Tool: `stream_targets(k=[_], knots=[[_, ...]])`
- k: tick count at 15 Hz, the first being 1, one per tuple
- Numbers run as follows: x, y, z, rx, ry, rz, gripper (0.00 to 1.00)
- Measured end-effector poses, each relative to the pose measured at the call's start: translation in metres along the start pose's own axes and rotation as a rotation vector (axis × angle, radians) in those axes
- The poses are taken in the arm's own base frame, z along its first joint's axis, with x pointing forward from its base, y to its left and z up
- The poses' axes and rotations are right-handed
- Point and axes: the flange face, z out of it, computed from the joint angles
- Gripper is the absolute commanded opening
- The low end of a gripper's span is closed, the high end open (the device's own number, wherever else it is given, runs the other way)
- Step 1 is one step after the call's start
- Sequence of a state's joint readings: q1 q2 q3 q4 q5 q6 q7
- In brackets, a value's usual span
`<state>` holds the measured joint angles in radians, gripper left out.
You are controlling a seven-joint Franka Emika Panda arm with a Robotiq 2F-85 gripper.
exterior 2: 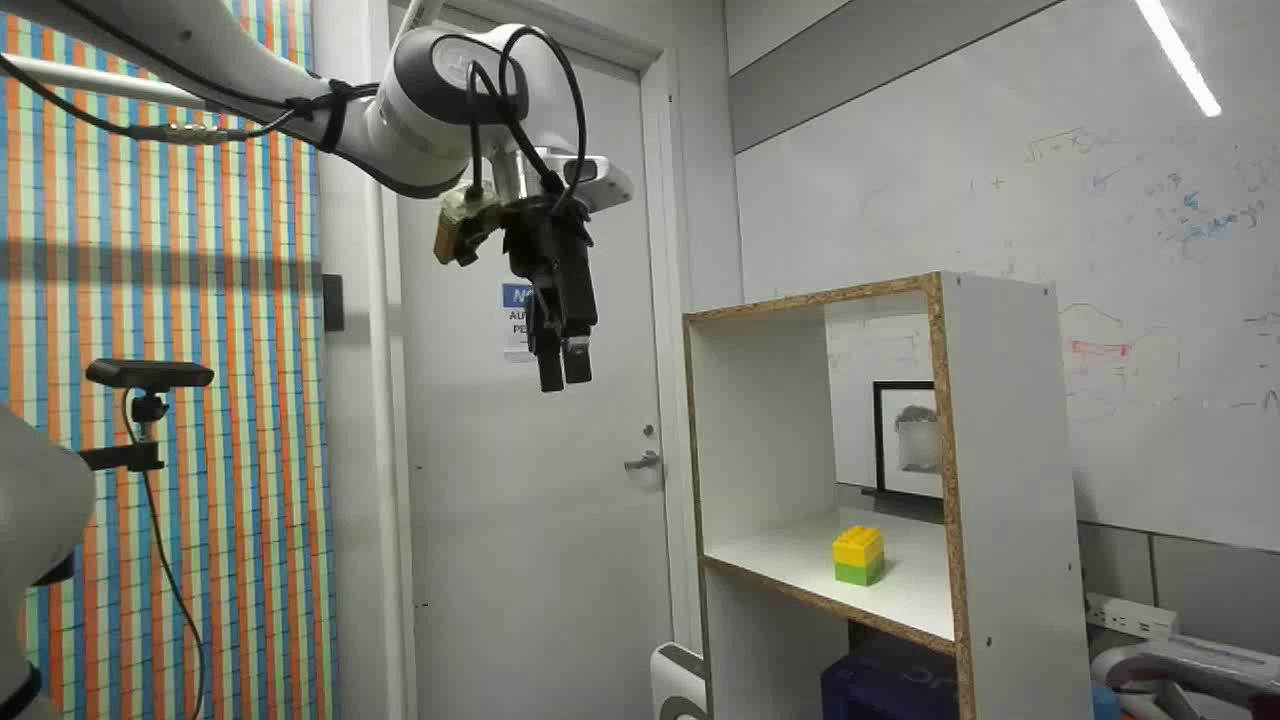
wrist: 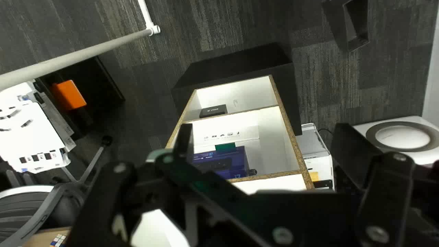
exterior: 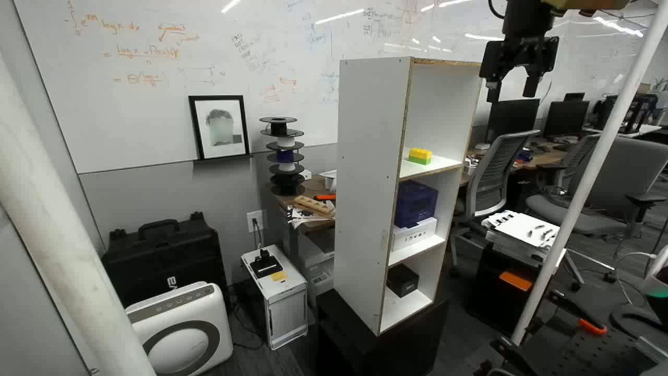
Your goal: Pick up the sponge and put it on top of the counter
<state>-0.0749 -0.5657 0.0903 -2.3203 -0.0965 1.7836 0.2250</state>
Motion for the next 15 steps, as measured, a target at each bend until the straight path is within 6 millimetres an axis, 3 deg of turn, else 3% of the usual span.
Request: stream_targets(k=[8, 11, 15], knots=[[0.007, 0.005, -0.007, 0.029, 0.082, -0.043, 1.00], [0.027, 0.038, 0.014, 0.087, 0.217, -0.105, 1.00], [0.050, 0.099, 0.068, 0.190, 0.363, -0.167, 1.00]])
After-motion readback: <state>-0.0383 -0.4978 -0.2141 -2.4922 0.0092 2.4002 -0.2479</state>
